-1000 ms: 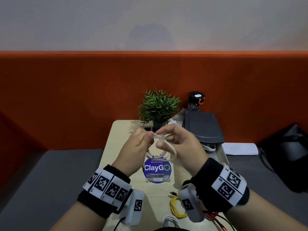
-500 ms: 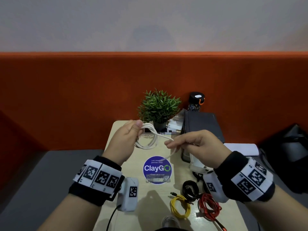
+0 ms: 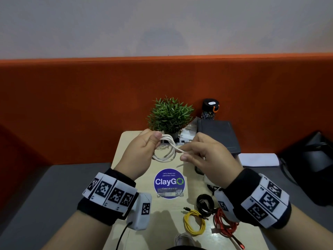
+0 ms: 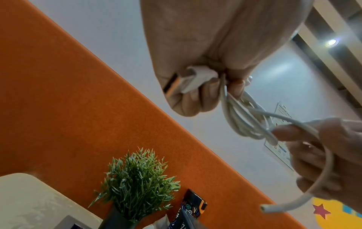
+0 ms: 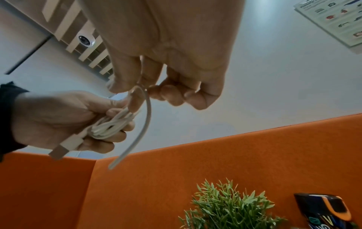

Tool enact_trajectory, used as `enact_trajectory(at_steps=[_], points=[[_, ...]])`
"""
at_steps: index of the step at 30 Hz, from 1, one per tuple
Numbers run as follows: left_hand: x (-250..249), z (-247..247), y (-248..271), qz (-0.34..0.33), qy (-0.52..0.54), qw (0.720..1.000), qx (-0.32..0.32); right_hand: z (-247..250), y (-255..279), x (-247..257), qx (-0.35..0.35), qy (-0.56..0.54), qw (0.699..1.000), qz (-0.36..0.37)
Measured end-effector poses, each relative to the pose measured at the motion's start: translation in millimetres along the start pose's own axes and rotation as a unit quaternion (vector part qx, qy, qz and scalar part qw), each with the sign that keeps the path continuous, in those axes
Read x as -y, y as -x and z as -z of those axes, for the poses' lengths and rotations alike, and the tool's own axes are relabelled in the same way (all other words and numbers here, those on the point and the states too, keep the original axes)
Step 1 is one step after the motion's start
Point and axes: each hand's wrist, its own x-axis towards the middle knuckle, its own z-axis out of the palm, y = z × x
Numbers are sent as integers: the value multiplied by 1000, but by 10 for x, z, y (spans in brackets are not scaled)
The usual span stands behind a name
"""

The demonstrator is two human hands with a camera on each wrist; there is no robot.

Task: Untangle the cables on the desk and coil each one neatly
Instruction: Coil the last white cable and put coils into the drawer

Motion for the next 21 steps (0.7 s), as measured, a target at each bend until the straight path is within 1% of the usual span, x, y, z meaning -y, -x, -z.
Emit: enact_trajectory(at_steps=[2, 4, 7, 9, 10, 12, 14, 18, 21], points=[[-3, -10, 4, -5, -11, 1000, 1, -14, -10, 11, -16, 33, 999, -3], [-8, -40, 11, -3, -8, 1000, 5, -47, -16, 6, -27, 63, 997, -26], [-16, -113, 18, 20, 57, 998, 21, -144, -28, -36, -3, 81, 995, -65], [-55, -145, 32, 32, 94, 995, 28, -197, -36, -52, -3, 72, 994, -88], [-74, -154, 36, 37, 108, 993, 30, -217, -43, -64, -12, 48, 994, -102], [-105, -163, 42, 49, 132, 989, 37, -257, -57, -69, -31, -57, 988, -138], [-95, -178, 33, 49, 130, 989, 45, -275, -60, -36, -40, -171, 970, -169], [-34, -220, 7, 15, 37, 998, 41, -259, -66, 94, -17, -314, 931, -187], [-24, -202, -11, -11, 1, 999, 33, -283, -77, 103, -21, -356, 913, -198]])
